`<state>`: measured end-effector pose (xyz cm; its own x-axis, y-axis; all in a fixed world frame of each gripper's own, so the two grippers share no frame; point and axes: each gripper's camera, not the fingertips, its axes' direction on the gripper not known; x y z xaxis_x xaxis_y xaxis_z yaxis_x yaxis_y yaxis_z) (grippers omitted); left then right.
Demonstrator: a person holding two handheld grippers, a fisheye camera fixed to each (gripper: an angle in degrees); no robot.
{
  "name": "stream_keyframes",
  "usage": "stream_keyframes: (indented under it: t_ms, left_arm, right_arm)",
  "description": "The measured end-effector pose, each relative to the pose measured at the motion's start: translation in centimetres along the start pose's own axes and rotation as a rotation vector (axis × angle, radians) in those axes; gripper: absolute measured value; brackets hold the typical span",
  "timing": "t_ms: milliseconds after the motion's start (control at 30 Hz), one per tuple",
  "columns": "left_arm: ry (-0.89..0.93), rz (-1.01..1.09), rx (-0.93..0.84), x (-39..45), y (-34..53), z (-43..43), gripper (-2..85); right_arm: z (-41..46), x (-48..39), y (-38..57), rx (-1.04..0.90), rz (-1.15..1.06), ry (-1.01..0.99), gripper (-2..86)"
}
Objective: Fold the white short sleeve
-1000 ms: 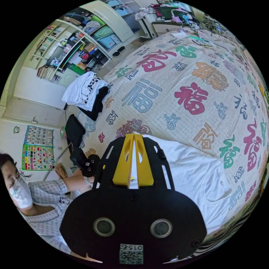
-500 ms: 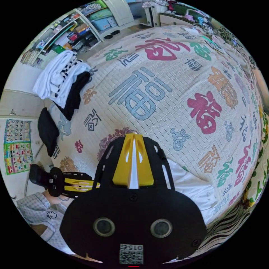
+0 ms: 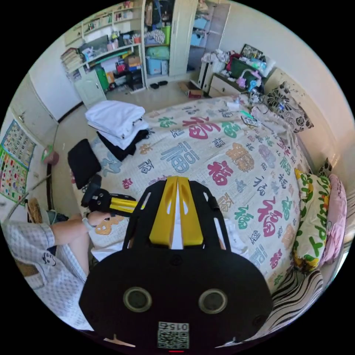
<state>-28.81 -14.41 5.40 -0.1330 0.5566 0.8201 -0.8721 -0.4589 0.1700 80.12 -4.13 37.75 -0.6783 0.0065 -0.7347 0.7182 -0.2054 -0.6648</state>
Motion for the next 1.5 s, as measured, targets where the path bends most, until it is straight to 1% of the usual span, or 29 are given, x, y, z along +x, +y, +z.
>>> stream_keyframes:
  t_ms: [33, 67, 133, 167, 200, 233, 267, 333, 367, 433, 467, 533, 567, 633, 667, 733, 767, 833, 933, 967, 1033, 1067, 1100, 1167, 1200, 1233, 1300, 1433, 1500]
  left_arm:
    - [-0.108, 0.057, 0.130, 2.0, 1.1, -2.4, 6.8]
    - [-0.172, 0.084, 0.207, 3.1, 1.7, -3.6, 6.8]
    - [-0.371, 0.176, 0.504, 8.1, 4.8, -8.0, 6.8]
    - [-0.399, 0.200, 0.560, 9.4, 5.5, -8.9, 6.7]
    - [-0.430, 0.238, 0.647, 12.1, 6.7, -10.5, 6.4]
    - [-0.432, 0.272, 0.699, 14.9, 7.8, -12.0, 6.2]
    - [-0.427, 0.295, 0.717, 16.3, 8.4, -12.6, 6.1]
    - [-0.326, 0.363, 0.765, 21.5, 10.5, -14.6, 6.1]
    - [-0.287, 0.367, 0.757, 22.5, 10.8, -14.9, 6.2]
    - [-0.160, 0.364, 0.654, 25.4, 11.2, -14.8, 7.1]
    - [-0.154, 0.356, 0.605, 25.8, 11.2, -14.5, 7.1]
    - [-0.213, 0.295, 0.380, 26.2, 11.4, -12.0, 7.4]
    - [-0.222, 0.284, 0.327, 26.0, 11.6, -11.3, 7.5]
    - [-0.230, 0.191, 0.155, 24.2, 12.6, -8.7, 7.9]
    - [-0.230, 0.156, 0.120, 23.6, 12.9, -8.1, 8.0]
    - [-0.222, 0.049, -0.046, 21.4, 13.5, -5.1, 8.1]
    - [-0.221, 0.020, -0.089, 20.8, 13.6, -4.3, 8.1]
    - [-0.152, -0.059, -0.251, 19.1, 13.8, -0.5, 7.9]
    - [-0.128, -0.144, -0.353, 18.0, 13.9, 4.0, 8.2]
    - [-0.134, -0.160, -0.374, 17.8, 13.9, 5.0, 8.3]
    - [-0.155, -0.191, -0.498, 17.4, 14.3, 9.2, 8.5]
    - [-0.169, -0.187, -0.520, 17.5, 14.5, 10.1, 8.4]
    - [-0.222, -0.176, -0.503, 17.8, 14.6, 11.1, 7.9]
    - [-0.243, -0.197, -0.491, 17.9, 14.6, 12.0, 6.3]
    - [-0.235, -0.215, -0.492, 17.7, 14.6, 12.5, 4.4]
    - [-0.185, -0.217, -0.511, 17.5, 14.5, 13.0, 2.4]
    - [-0.125, -0.222, -0.519, 17.1, 14.4, 13.4, 0.8]
    - [-0.101, -0.156, -0.498, 17.7, 14.4, 12.8, -0.2]
    - [-0.118, -0.132, -0.512, 17.8, 14.6, 13.3, -0.2]
  right_arm:
    - [-5.1, -1.6, 4.7, 0.121, -0.038, 0.013, -0.6]
    - [-7.5, -2.5, 7.2, 0.182, -0.044, 0.043, -0.6]
    - [-16.2, -6.0, 17.4, 0.375, 0.042, 0.234, -0.6]
    - [-18.2, -6.9, 20.1, 0.421, 0.071, 0.276, -0.6]
    - [-21.7, -8.6, 25.2, 0.513, 0.121, 0.341, -0.5]
    - [-24.6, -10.3, 30.2, 0.605, 0.174, 0.406, -0.5]
    - [-25.8, -11.2, 32.6, 0.656, 0.204, 0.443, -0.5]
    - [-29.6, -14.2, 40.9, 0.845, 0.258, 0.571, -0.5]
    - [-30.3, -14.7, 42.4, 0.860, 0.267, 0.586, -0.4]
    - [-32.1, -15.0, 46.8, 0.779, 0.336, 0.623, -0.3]
    - [-32.3, -14.7, 47.7, 0.750, 0.374, 0.620, -0.1]
    - [-32.2, -12.3, 51.3, 0.596, 0.487, 0.517, 0.6]
    - [-31.9, -11.5, 52.2, 0.550, 0.519, 0.477, 0.8]
    - [-29.8, -7.7, 56.4, 0.371, 0.686, 0.333, 4.2]
    - [-29.1, -6.7, 57.5, 0.326, 0.733, 0.309, 4.7]
    - [-25.8, -3.6, 61.6, 0.162, 0.856, 0.230, 6.5]
    - [-25.0, -3.0, 62.4, 0.117, 0.876, 0.213, 7.3]
    - [-21.8, -0.3, 64.7, -0.083, 0.944, 0.142, 10.2]
    - [-19.4, 2.7, 66.3, -0.251, 1.018, 0.085, 12.0]
    - [-19.1, 3.3, 66.5, -0.273, 1.030, 0.059, 12.1]
    - [-18.7, 5.4, 66.8, -0.324, 1.054, -0.054, 11.1]
    - [-18.6, 5.9, 66.9, -0.333, 1.057, -0.084, 11.0]
    - [-18.6, 6.7, 67.2, -0.354, 1.067, -0.095, 10.7]
    - [-19.2, 7.8, 67.8, -0.364, 1.076, -0.103, 9.8]
    - [-19.9, 8.5, 68.1, -0.376, 1.065, -0.111, 6.7]
    - [-20.7, 8.9, 68.3, -0.399, 1.029, -0.103, 3.6]
    - [-21.9, 9.3, 68.8, -0.410, 0.959, -0.152, 0.4]
    - [-26.2, 10.4, 71.2, -0.359, 0.938, -0.188, -0.7]
    - [-27.4, 10.7, 72.0, -0.394, 0.917, -0.166, -0.8]
